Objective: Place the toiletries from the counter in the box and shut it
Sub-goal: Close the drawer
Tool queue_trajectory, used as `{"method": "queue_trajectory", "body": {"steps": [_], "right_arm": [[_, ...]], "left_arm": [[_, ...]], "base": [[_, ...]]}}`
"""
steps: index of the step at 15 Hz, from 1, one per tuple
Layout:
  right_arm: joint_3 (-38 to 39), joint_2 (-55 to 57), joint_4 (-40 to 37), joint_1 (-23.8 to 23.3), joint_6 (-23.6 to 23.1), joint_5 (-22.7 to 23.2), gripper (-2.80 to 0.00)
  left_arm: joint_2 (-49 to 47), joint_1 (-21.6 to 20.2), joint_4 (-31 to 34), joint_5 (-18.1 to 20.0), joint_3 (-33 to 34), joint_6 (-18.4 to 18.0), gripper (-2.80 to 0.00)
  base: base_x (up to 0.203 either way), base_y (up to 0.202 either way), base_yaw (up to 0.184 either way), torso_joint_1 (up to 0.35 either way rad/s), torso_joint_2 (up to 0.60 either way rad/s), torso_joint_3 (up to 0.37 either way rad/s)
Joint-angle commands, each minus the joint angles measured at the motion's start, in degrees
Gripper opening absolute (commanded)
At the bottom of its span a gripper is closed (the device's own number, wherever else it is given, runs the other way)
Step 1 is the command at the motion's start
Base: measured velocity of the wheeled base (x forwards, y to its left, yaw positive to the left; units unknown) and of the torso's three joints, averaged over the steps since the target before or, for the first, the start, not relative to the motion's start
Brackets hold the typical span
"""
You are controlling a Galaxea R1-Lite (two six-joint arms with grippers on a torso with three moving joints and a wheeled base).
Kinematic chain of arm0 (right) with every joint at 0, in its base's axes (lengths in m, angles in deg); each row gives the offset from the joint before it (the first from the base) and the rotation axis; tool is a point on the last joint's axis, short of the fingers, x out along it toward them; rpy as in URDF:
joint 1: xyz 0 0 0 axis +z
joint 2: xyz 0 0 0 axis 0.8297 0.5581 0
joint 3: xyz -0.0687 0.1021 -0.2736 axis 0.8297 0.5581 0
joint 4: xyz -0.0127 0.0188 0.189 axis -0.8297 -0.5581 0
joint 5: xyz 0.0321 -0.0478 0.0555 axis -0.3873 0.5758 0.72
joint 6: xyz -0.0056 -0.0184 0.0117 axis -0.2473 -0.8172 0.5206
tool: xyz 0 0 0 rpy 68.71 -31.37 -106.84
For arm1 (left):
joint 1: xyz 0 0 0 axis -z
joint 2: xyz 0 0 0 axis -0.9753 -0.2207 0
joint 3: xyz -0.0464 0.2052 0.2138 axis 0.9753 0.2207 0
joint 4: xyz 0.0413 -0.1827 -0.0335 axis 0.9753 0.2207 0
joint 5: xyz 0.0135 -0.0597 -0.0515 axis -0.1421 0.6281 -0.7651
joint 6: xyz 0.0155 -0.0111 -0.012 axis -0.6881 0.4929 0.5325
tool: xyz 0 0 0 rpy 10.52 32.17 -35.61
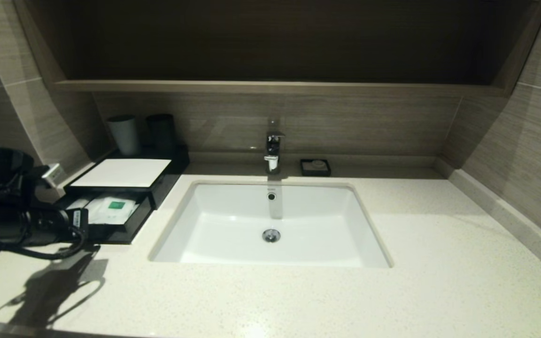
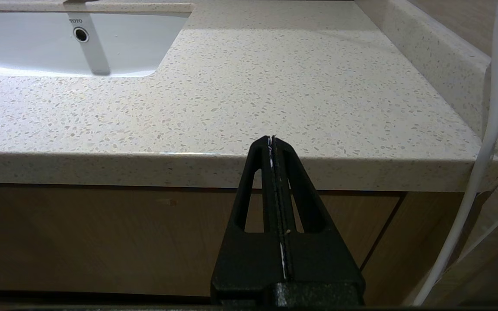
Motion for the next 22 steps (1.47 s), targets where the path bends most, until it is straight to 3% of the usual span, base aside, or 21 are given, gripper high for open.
{"method": "queue_trajectory", "body": {"steps": [1,15,22], "right_arm": [[0.0,-0.1,0.0,0.0,0.0,0.0,-2.8],[0.0,-0.1,0.0,0.0,0.0,0.0,-2.8],[0.0,-0.1,0.0,0.0,0.0,0.0,-2.8]], "left_arm": [[-0.4,0.0,0.0,0.0,0.0,0.0,-2.8],[-0.3,0.0,-0.7,0.3,-2.3,1.5,-2.8],[0.5,0.0,2.5,-0.3,-2.1,1.2,-2.8]], "base": [[0.0,0.0,0.0,0.0,0.0,0.0],[0.0,0.0,0.0,0.0,0.0,0.0],[0.0,0.0,0.0,0.0,0.0,0.0]]}}
